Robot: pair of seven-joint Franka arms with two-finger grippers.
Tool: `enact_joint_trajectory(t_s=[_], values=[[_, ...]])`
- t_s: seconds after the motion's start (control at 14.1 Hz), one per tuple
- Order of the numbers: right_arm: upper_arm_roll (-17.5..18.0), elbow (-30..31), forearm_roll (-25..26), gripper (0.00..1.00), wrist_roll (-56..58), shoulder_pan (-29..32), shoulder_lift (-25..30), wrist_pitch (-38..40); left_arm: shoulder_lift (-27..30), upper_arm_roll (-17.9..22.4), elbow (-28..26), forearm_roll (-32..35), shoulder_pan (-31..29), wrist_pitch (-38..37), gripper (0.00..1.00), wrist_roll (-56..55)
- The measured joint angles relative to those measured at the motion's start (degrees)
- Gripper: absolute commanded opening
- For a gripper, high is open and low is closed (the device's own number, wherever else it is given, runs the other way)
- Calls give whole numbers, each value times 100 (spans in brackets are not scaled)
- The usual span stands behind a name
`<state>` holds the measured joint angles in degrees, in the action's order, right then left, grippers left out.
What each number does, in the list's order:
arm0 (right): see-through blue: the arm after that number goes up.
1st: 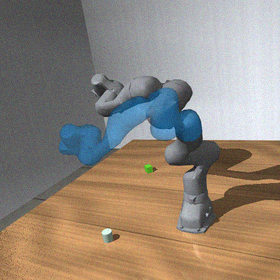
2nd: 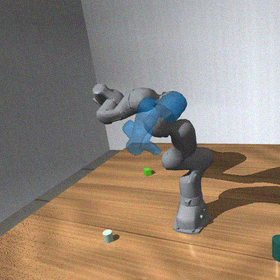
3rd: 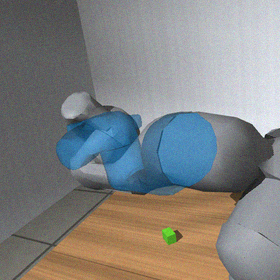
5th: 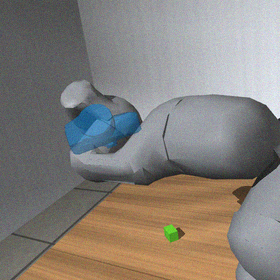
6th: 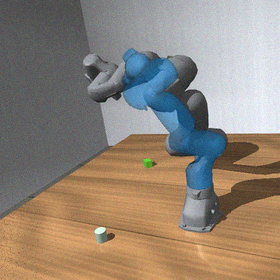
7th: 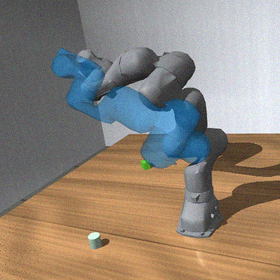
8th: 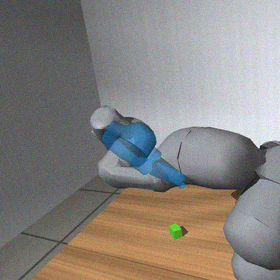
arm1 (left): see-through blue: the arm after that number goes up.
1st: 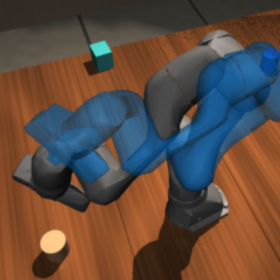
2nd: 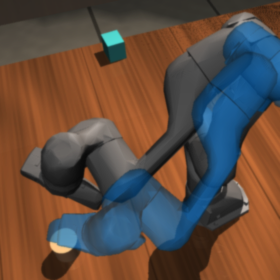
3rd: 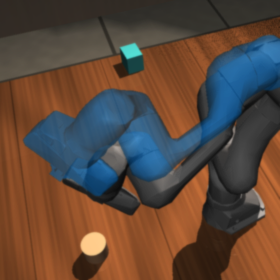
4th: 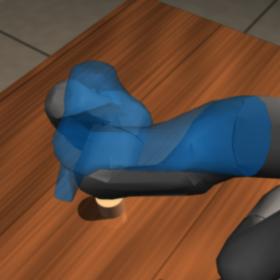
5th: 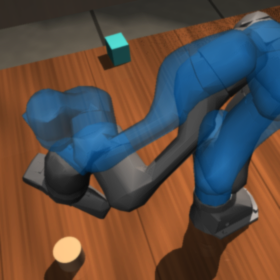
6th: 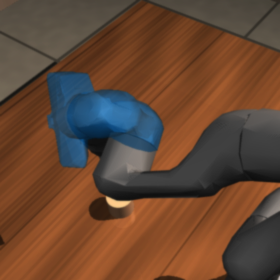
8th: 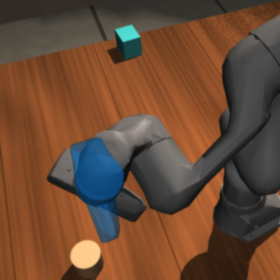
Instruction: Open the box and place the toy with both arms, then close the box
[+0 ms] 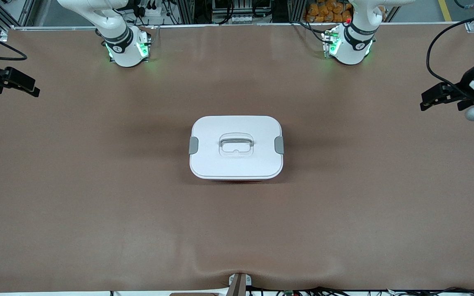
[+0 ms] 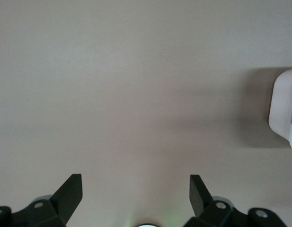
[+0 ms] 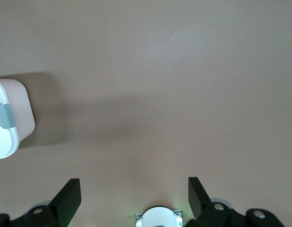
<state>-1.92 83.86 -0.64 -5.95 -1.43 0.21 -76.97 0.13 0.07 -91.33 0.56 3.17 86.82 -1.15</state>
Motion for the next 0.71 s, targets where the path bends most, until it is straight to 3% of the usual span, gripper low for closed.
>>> enact_joint_trajectory(t_s=[0.71], values=[[5,-8,2,100,91,40,19,-107,-2,34,37,0,-33,-26,100,0]])
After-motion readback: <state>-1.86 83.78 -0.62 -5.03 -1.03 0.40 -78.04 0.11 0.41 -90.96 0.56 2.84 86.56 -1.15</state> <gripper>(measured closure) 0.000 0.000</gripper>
